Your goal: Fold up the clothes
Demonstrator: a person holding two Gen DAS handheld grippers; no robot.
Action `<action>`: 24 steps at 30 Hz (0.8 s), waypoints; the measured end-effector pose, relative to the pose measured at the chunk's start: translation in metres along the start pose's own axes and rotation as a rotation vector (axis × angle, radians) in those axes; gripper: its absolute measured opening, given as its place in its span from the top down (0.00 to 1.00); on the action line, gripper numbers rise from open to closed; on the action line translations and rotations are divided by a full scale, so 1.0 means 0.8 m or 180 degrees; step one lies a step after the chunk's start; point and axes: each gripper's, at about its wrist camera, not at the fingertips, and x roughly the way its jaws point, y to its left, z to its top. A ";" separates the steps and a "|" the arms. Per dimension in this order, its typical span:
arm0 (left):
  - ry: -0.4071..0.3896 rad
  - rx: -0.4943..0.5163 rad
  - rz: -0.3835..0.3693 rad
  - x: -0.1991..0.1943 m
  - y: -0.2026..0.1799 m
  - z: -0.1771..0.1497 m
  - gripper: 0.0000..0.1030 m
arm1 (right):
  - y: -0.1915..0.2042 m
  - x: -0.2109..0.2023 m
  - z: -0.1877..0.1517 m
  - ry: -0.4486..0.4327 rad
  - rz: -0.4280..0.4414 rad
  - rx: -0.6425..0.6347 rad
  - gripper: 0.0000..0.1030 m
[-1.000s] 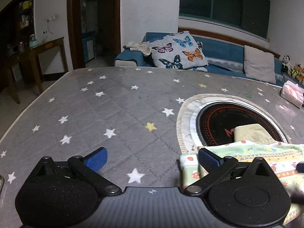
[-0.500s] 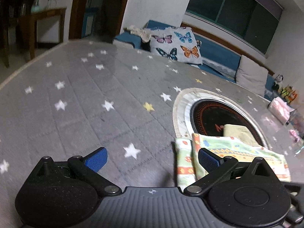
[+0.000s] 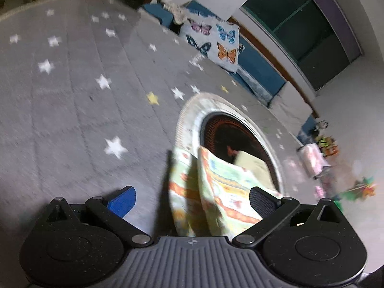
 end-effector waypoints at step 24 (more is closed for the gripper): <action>0.0195 -0.0347 -0.0359 0.027 -0.004 -0.020 0.86 | -0.084 -0.069 -0.056 -0.0135 -0.0255 0.0865 0.79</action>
